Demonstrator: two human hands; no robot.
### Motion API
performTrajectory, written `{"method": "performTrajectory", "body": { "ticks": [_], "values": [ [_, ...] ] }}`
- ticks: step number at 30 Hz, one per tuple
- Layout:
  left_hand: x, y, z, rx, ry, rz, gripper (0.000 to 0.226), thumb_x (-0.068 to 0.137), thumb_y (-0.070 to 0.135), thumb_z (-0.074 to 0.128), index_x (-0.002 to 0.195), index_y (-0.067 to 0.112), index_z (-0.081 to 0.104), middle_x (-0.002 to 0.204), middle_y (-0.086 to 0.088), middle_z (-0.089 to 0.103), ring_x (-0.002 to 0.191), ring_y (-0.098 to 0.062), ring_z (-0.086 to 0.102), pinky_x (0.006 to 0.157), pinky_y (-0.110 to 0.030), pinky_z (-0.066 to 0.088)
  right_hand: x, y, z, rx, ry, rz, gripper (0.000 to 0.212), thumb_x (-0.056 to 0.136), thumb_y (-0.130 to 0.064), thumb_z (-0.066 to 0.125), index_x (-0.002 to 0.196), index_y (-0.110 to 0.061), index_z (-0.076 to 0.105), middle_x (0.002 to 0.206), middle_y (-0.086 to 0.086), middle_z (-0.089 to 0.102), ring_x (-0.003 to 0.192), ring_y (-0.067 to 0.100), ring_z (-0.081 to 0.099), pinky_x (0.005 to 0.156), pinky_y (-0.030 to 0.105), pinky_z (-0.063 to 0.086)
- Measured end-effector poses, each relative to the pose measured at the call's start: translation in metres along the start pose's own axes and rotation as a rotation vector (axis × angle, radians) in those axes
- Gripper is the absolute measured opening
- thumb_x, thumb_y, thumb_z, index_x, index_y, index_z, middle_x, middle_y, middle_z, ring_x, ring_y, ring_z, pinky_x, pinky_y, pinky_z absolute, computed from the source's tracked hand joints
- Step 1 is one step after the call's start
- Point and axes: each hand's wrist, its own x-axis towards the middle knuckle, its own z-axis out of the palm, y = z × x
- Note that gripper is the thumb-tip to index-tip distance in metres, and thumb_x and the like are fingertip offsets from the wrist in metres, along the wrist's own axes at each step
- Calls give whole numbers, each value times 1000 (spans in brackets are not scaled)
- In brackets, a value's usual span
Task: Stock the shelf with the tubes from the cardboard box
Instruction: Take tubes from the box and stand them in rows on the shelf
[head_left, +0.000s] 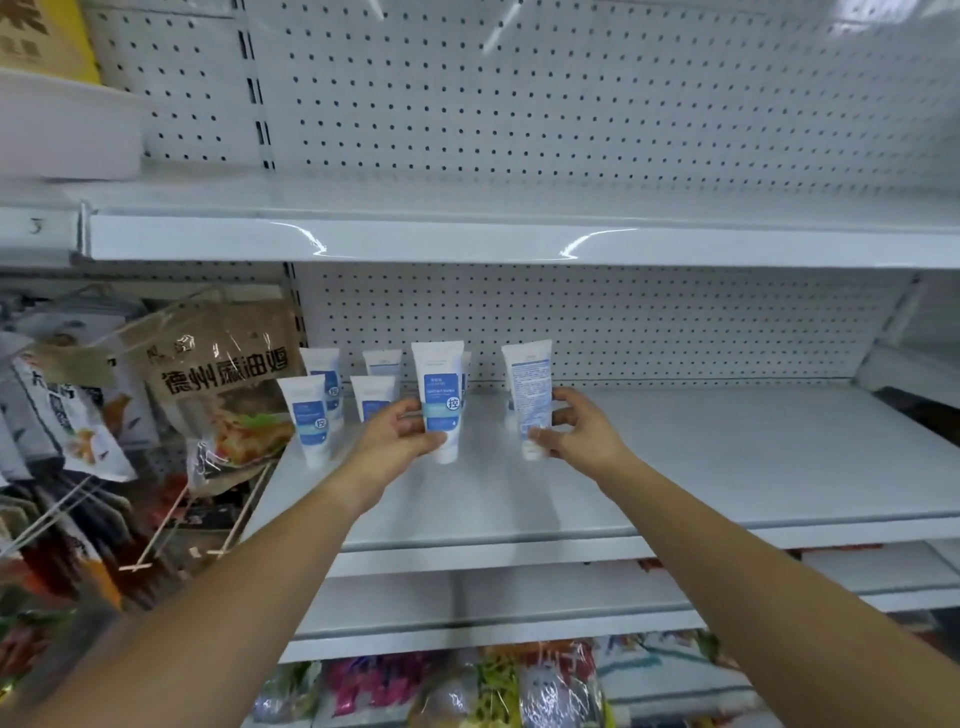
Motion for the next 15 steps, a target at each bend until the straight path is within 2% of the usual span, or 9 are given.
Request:
{"method": "performTrajectory", "body": {
  "ticks": [3,6,9,12,15],
  "values": [
    [9,-13,2,-8,8,-22,47,80,-3,76,122,9,59,111,-10,73,104,-22,69,90,-32,55,6,6,-1,-10,6,3,49,81,-14,78,123,-23,54,106,2,64,100,22,66,87,48,57],
    [17,-23,4,23,21,-21,42,79,-3,77,112,16,62,108,-8,73,104,-25,68,98,-42,52,12,15,-2,-24,-5,-7,49,80,-14,78,122,-24,55,104,0,66,99,18,65,89,47,56],
    [26,-27,10,36,53,-13,40,80,-4,76,108,21,61,107,-6,72,102,-23,67,96,-40,52,22,23,-1,-27,-20,-8,49,80,-13,79,121,-25,55,104,-1,66,99,16,65,89,47,56],
    [30,-31,18,68,89,-13,41,82,0,75,115,18,59,109,-3,70,100,-17,66,92,-33,51,31,31,0,-40,-47,-28,49,81,-13,77,123,-22,54,108,2,66,99,15,64,87,41,56],
    [33,-41,26,98,116,-33,42,83,1,75,118,17,58,109,1,70,98,-10,66,88,-28,52,40,38,-1,-33,-71,-30,49,81,-14,78,124,-22,54,109,2,66,101,18,64,89,43,55]
  ]
}}
